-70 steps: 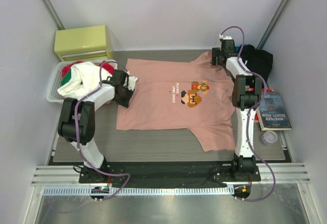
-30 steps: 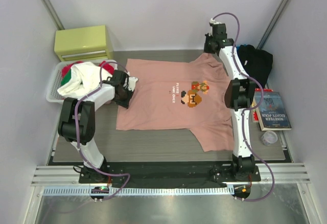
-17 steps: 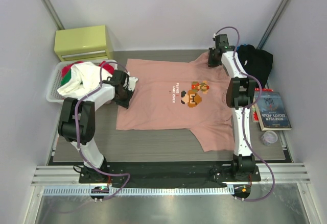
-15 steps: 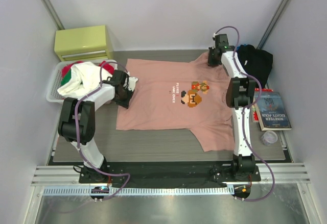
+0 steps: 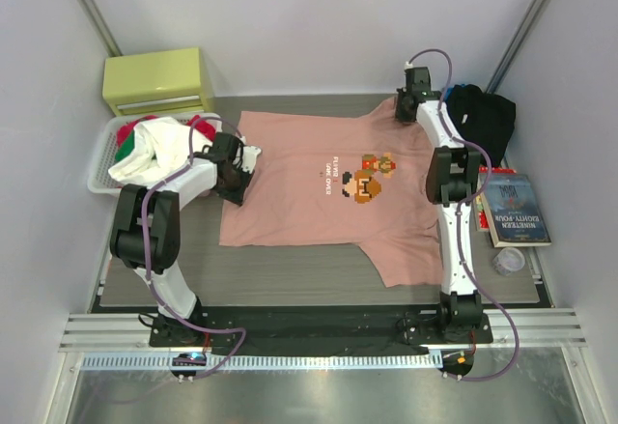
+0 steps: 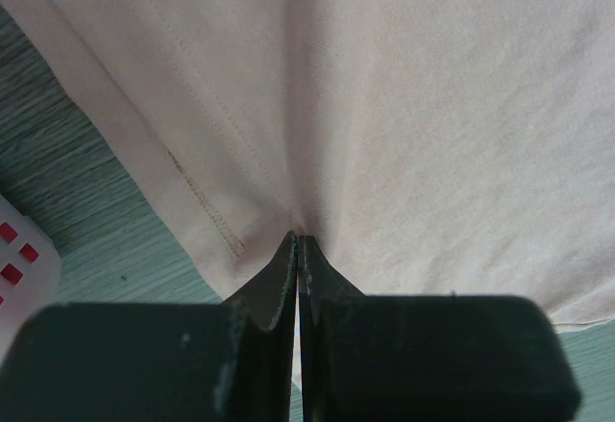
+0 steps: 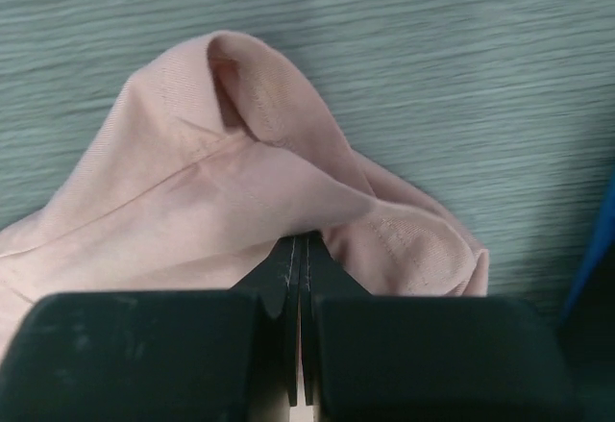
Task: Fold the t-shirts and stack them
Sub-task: Flatten out the tshirt
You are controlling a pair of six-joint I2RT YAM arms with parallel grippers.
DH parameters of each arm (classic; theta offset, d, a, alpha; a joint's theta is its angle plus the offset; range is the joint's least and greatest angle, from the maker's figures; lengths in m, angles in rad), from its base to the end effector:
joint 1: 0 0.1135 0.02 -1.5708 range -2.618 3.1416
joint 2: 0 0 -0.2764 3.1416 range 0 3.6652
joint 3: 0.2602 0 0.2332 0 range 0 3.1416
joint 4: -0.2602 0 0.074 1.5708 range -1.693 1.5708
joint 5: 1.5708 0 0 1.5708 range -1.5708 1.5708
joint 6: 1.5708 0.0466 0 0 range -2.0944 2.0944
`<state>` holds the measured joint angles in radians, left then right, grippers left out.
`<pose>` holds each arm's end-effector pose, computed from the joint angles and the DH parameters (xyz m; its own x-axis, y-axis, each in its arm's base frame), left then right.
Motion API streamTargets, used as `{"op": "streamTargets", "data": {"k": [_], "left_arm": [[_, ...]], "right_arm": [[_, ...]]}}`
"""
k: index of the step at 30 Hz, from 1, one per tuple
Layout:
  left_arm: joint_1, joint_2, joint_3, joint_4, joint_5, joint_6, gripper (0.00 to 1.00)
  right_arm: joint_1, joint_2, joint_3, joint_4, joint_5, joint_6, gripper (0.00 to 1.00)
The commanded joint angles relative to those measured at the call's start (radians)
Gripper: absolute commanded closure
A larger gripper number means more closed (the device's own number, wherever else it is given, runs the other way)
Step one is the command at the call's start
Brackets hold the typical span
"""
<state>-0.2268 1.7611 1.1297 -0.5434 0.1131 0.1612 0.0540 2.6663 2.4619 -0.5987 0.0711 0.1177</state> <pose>0.3262 -0.0807 0.1893 -0.8447 0.3586 -0.3974 0.4067 0.9126 -0.0409 0.5816 0.0281 0.1663 -0.7140 0.0787 -0.6957 0.0798 0.9963 0.0308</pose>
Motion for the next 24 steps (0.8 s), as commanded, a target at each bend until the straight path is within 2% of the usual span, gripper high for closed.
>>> {"op": "streamTargets", "data": {"k": [1, 5, 12, 18, 24], "left_arm": [[0.006, 0.011, 0.008, -0.003, 0.003, 0.009, 1.0], [0.006, 0.028, 0.019, -0.006, 0.01, 0.005, 1.0], [0.006, 0.02, 0.019, -0.012, 0.016, 0.004, 1.0], [0.006, 0.017, 0.008, -0.006, 0.013, 0.008, 1.0], [0.006, 0.014, 0.012, -0.01, 0.025, 0.001, 1.0]], "right_arm": [[-0.04, 0.001, 0.008, 0.048, 0.111, -0.033, 0.99], [-0.078, -0.019, -0.001, 0.071, 0.131, -0.061, 0.99], [-0.074, -0.014, -0.004, 0.102, 0.157, -0.092, 0.99], [-0.071, -0.106, -0.181, 0.229, 0.164, -0.082, 0.99], [-0.071, -0.14, -0.187, 0.244, 0.223, -0.113, 0.99]]}}
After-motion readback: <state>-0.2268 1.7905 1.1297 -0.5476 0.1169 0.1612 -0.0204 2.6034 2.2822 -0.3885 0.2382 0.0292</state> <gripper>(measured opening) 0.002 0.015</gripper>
